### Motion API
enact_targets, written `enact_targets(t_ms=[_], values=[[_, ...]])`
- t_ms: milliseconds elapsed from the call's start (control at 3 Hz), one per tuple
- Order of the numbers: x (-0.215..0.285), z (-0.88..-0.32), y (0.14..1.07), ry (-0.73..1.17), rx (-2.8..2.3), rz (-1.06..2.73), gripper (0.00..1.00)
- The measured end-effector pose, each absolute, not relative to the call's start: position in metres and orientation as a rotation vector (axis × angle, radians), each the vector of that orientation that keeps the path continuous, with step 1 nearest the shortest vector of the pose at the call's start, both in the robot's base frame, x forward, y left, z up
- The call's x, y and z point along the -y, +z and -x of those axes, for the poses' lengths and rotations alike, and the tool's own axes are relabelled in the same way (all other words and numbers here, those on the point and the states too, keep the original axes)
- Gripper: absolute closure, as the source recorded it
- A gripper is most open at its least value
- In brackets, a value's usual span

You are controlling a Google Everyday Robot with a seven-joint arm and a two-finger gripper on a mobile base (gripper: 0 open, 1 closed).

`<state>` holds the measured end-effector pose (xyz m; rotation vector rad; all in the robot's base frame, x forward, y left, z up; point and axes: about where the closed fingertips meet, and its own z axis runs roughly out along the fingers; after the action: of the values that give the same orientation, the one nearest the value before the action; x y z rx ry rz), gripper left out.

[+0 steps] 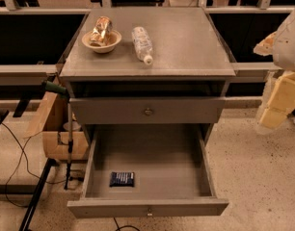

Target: Pick rxbar blueberry from middle drawer and place on counter

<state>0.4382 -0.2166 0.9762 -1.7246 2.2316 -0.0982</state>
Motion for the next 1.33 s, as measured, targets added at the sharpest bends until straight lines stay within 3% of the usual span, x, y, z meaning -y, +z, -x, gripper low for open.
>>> enact_targets(t_ms=[667,1333], values=[[0.209,-0.449,0.958,-0.043,-2.2,1.697,0.0],[0.144,-0.453,0.835,0.342,-2.097,1.554,0.0]])
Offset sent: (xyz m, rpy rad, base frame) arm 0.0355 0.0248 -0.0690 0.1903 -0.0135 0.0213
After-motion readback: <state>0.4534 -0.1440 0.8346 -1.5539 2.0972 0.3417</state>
